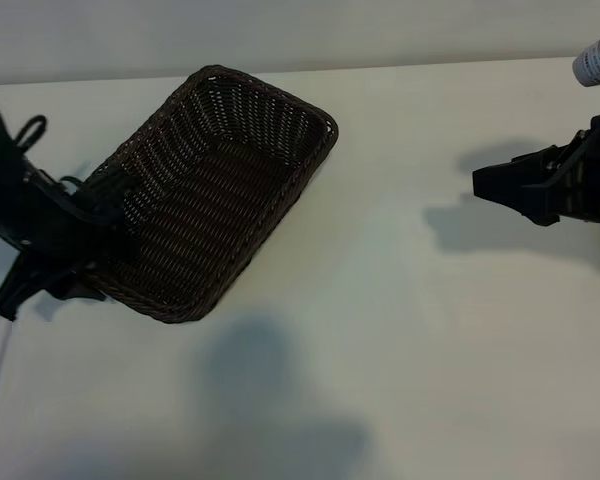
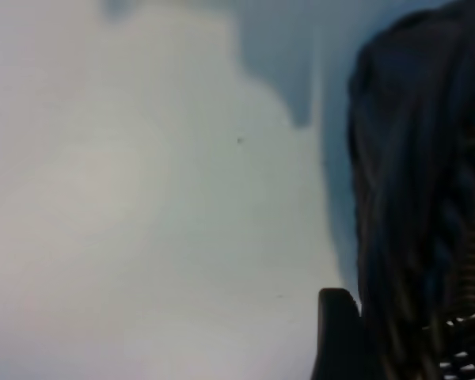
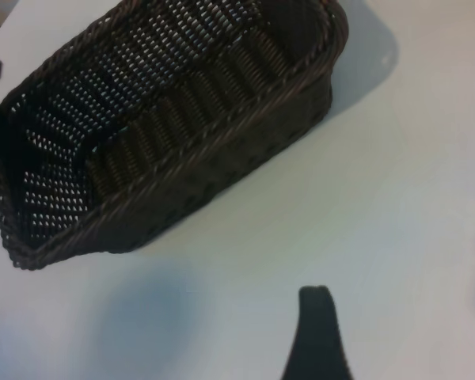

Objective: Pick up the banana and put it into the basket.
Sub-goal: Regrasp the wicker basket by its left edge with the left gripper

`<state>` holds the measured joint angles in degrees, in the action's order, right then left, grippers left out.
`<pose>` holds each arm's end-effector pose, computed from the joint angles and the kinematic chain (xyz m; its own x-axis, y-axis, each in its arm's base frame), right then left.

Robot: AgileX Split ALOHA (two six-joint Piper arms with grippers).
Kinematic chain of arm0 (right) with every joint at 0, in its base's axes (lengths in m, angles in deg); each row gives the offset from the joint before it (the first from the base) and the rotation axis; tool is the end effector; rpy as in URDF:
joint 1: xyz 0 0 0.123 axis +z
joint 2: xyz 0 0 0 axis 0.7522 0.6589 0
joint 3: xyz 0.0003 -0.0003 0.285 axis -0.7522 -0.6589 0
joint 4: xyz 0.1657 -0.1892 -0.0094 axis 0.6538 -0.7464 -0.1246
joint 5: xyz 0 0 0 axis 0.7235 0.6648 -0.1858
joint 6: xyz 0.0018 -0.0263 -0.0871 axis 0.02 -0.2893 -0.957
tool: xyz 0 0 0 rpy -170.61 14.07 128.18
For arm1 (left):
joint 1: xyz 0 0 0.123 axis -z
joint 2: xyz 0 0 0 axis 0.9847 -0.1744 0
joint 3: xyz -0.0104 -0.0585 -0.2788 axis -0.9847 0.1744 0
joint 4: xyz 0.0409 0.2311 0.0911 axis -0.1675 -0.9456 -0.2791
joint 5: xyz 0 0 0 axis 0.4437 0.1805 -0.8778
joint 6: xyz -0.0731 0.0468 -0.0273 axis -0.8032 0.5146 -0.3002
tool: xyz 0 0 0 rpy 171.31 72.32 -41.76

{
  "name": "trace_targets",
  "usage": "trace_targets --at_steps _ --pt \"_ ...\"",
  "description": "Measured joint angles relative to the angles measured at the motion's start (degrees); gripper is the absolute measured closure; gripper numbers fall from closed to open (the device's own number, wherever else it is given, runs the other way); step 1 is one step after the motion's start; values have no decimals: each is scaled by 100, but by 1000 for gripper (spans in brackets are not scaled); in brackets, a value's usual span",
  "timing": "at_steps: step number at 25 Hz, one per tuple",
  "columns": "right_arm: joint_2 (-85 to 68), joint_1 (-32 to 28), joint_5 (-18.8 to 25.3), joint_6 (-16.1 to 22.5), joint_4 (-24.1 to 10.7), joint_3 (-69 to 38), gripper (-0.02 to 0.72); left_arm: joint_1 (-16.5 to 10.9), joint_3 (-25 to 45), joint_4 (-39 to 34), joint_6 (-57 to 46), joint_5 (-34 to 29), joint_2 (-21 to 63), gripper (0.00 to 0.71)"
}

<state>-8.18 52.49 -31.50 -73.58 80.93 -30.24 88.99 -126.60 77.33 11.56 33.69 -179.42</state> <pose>0.2386 0.0684 0.2504 -0.6829 -0.0649 -0.7276 -0.4858 0.7842 0.3860 0.2861 -0.0571 0.1826 -0.6247 -0.7809 -0.0011 -0.7539 0.6035 -0.2596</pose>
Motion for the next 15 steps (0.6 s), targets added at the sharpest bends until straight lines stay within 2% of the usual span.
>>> trace_targets --at_steps 5,15 --pt "0 0 0 0 0 0 162 239 0 -42 -395 141 -280 244" --pt "0 0 0 7 5 0 162 249 -4 -222 -656 374 -609 251"
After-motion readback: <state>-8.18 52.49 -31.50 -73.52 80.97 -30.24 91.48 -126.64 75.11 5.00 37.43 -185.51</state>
